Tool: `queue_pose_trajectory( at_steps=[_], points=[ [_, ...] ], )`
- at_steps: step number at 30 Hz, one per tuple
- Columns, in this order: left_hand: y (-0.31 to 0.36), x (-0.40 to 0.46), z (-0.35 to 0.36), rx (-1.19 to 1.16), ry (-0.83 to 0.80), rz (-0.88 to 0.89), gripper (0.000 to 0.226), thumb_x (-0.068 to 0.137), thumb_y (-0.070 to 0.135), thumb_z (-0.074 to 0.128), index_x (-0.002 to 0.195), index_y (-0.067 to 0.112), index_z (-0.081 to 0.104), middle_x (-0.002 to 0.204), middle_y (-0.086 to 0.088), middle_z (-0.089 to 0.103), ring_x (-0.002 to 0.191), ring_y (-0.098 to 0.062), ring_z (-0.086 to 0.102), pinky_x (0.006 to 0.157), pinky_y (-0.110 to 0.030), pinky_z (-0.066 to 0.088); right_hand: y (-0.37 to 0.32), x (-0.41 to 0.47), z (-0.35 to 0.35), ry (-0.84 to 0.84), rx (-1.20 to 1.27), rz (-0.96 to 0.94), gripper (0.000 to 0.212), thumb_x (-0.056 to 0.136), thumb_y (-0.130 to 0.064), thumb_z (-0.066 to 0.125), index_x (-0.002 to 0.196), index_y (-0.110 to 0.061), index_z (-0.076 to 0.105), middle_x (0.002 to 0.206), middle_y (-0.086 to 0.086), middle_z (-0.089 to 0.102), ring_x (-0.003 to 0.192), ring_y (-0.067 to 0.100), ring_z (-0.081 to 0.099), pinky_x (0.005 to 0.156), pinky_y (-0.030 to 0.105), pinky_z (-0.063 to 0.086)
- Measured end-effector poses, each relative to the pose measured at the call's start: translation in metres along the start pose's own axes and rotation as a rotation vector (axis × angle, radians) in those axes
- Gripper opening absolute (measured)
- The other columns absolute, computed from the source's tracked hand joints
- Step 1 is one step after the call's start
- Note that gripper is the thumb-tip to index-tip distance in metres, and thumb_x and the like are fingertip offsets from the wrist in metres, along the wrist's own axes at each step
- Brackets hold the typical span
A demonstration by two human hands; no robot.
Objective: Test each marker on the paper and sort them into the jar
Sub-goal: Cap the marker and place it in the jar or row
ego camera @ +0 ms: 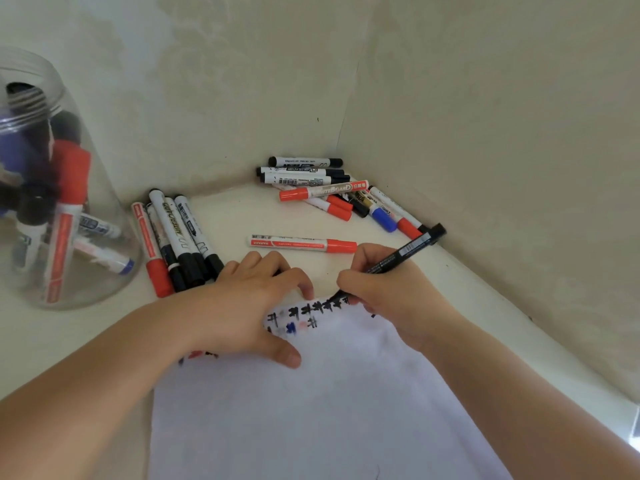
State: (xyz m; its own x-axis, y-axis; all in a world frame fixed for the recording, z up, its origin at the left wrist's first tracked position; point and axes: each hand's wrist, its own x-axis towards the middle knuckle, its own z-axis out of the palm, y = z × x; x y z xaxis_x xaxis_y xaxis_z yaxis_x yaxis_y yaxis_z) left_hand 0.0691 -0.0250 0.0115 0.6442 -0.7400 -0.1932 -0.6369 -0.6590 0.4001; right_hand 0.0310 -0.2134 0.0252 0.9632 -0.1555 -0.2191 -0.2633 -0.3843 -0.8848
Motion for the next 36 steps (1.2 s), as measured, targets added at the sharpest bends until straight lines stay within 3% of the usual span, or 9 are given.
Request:
queue_pose_trajectory(
  at_steps=[6,9,17,20,24,36],
  points=[
    [-0.001,0.002,0.0,-0.04,-0.022,0.014,0.068,0.058,0.064,0.068,0.112,0.052,0.029,0.112,0.019,0.028,0.106,-0.009,0.025,0.096,-0.035,0.031,0.017,-0.007,0.018,0.125,0.059,-0.185,0.027,0.07,-0.005,0.059,0.053,-0.013,0.04,0.046,-0.001,0.044,0.045,0.01,0.039,0.041,0.016,0.032],
    [-0.002,0.003,-0.001,-0.021,-0.014,0.03,0.068,0.058,0.065,0.068,0.113,0.051,0.028,0.112,0.018,0.027,0.105,-0.008,0.024,0.092,-0.029,0.026,0.023,-0.008,0.021,0.143,0.048,-0.233,0.025,0.072,-0.003,0.058,0.057,-0.005,0.037,0.05,0.001,0.037,0.048,0.011,0.033,0.043,0.018,0.029],
    [-0.002,0.003,0.0,-0.027,-0.009,0.043,0.068,0.06,0.064,0.068,0.114,0.049,0.029,0.112,0.018,0.027,0.102,-0.007,0.022,0.084,-0.026,0.022,0.024,-0.009,0.024,0.128,-0.008,-0.309,0.029,0.072,-0.001,0.058,0.057,-0.008,0.035,0.051,-0.002,0.032,0.048,0.007,0.029,0.043,0.017,0.027],
    [-0.002,0.003,0.0,-0.029,-0.008,0.044,0.068,0.06,0.064,0.067,0.113,0.049,0.029,0.112,0.017,0.027,0.101,-0.005,0.021,0.084,-0.025,0.021,0.024,-0.008,0.021,0.142,-0.009,-0.302,0.028,0.071,-0.001,0.058,0.058,-0.007,0.034,0.052,-0.001,0.03,0.05,0.009,0.028,0.045,0.022,0.028],
    [-0.003,0.002,0.001,-0.024,-0.006,0.045,0.068,0.059,0.065,0.067,0.113,0.05,0.028,0.111,0.018,0.027,0.102,-0.006,0.022,0.085,-0.026,0.022,0.024,-0.008,0.022,0.116,-0.036,-0.307,0.03,0.07,-0.002,0.059,0.055,-0.01,0.034,0.05,-0.001,0.031,0.047,0.007,0.028,0.042,0.016,0.026],
    [-0.003,0.003,0.002,-0.015,-0.002,0.044,0.068,0.059,0.065,0.067,0.112,0.051,0.028,0.111,0.018,0.027,0.103,-0.007,0.022,0.087,-0.027,0.023,0.024,-0.008,0.019,0.131,-0.013,-0.284,0.032,0.071,-0.001,0.058,0.055,-0.012,0.033,0.051,-0.004,0.03,0.048,0.007,0.027,0.044,0.016,0.026]
  ],
)
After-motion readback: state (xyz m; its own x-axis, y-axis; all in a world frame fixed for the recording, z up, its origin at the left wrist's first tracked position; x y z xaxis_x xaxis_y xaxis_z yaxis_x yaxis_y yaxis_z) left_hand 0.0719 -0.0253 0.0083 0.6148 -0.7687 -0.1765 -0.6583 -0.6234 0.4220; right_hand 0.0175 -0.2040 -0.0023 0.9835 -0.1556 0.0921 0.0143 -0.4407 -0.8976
